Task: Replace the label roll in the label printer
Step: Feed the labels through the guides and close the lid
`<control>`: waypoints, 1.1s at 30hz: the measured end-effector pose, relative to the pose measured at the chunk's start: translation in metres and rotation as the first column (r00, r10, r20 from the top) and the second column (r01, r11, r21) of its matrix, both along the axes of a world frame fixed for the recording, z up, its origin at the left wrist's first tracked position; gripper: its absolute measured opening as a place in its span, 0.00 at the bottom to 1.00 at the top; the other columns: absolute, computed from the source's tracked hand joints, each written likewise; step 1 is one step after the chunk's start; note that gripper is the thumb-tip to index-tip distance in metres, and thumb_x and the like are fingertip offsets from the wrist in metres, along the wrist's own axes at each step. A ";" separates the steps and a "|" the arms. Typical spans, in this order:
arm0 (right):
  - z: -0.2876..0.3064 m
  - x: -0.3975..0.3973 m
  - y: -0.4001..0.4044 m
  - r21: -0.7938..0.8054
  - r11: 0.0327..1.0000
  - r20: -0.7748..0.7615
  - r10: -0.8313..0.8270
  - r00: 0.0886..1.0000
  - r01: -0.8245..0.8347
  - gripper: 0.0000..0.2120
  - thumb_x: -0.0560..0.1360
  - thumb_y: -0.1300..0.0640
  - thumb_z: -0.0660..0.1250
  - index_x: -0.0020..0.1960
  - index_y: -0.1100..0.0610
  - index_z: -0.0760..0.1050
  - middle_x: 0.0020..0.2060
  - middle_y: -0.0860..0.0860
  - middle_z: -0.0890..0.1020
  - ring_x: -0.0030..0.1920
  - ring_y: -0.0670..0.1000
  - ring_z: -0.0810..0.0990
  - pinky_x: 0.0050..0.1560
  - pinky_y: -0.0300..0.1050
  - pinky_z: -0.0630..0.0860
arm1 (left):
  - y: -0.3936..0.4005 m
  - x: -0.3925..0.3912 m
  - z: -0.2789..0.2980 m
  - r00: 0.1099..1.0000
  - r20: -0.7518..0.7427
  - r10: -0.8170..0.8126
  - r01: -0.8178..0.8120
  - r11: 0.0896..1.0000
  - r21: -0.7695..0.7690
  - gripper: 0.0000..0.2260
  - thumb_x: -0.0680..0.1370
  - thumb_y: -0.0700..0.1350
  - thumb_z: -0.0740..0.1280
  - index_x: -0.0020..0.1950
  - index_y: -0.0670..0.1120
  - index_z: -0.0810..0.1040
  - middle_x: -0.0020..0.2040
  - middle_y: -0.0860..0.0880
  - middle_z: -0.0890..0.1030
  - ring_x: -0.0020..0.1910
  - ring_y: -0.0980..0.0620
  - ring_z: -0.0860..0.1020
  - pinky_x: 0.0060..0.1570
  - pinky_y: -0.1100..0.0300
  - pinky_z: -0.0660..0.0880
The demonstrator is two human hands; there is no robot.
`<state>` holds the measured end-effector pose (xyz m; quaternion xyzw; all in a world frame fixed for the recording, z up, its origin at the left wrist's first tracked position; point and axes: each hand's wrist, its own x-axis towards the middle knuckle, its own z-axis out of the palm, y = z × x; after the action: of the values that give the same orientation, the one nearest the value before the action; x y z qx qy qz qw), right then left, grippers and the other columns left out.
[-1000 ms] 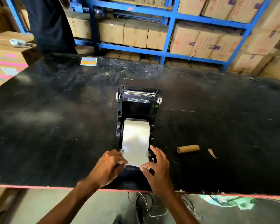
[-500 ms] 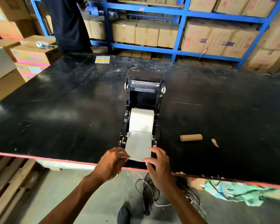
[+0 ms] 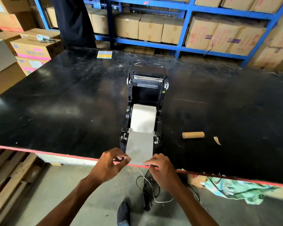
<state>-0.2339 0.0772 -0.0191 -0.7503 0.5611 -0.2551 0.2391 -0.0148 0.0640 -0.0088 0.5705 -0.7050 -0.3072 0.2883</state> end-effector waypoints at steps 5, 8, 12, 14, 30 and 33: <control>0.019 -0.009 -0.022 0.159 0.987 0.213 -0.062 0.975 0.028 0.12 0.66 0.58 0.66 0.47 0.53 0.83 0.41 0.46 0.82 0.42 0.46 0.80 0.45 0.40 0.79 | -0.020 -0.001 0.016 0.930 -0.212 0.301 -0.270 0.949 0.162 0.12 0.80 0.52 0.61 0.45 0.47 0.80 0.41 0.51 0.81 0.42 0.55 0.79 0.44 0.69 0.74; 0.055 -0.014 -0.068 0.057 0.995 0.272 -0.092 0.958 0.080 0.10 0.70 0.66 0.68 0.50 0.59 0.82 0.43 0.54 0.82 0.44 0.48 0.80 0.44 0.32 0.76 | -0.041 0.000 0.017 0.821 -0.363 0.441 -0.231 0.837 0.496 0.19 0.79 0.62 0.54 0.44 0.50 0.76 0.46 0.49 0.81 0.49 0.50 0.78 0.58 0.52 0.72; 0.126 -0.012 -0.145 -0.141 0.983 0.237 -0.078 0.968 0.114 0.11 0.73 0.65 0.66 0.54 0.61 0.81 0.45 0.54 0.81 0.46 0.49 0.79 0.45 0.25 0.70 | -0.057 -0.002 0.014 0.769 -0.365 0.526 -0.166 0.714 0.680 0.29 0.80 0.61 0.50 0.58 0.42 0.81 0.54 0.41 0.84 0.55 0.44 0.81 0.65 0.47 0.72; 0.153 -0.011 -0.187 -0.232 0.962 0.224 -0.092 0.970 0.145 0.12 0.74 0.63 0.65 0.56 0.61 0.80 0.49 0.58 0.81 0.51 0.54 0.79 0.51 0.34 0.73 | -0.059 0.001 0.015 0.769 -0.360 0.528 -0.171 0.713 0.680 0.29 0.80 0.62 0.50 0.53 0.42 0.82 0.52 0.40 0.85 0.54 0.44 0.81 0.65 0.47 0.72; 0.114 0.001 -0.193 -0.633 0.732 0.118 -0.230 0.966 0.252 0.10 0.72 0.51 0.68 0.46 0.54 0.84 0.49 0.51 0.83 0.51 0.52 0.77 0.58 0.48 0.61 | -0.057 0.007 0.013 0.759 -0.346 0.552 -0.201 0.704 0.682 0.28 0.78 0.63 0.54 0.53 0.42 0.82 0.49 0.46 0.86 0.51 0.48 0.83 0.63 0.50 0.75; 0.099 -0.002 -0.156 -0.591 0.763 0.164 -0.205 0.965 0.262 0.11 0.69 0.51 0.71 0.50 0.51 0.82 0.56 0.50 0.79 0.58 0.51 0.74 0.61 0.48 0.60 | -0.050 0.004 0.013 0.730 -0.388 0.562 -0.200 0.720 0.665 0.28 0.77 0.64 0.55 0.57 0.42 0.81 0.50 0.45 0.86 0.50 0.47 0.83 0.63 0.48 0.75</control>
<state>-0.2358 -0.0788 0.0796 -0.6991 0.5270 -0.4828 -0.0232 -0.0112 0.0138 0.0040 0.6510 -0.3166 -0.5918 0.3545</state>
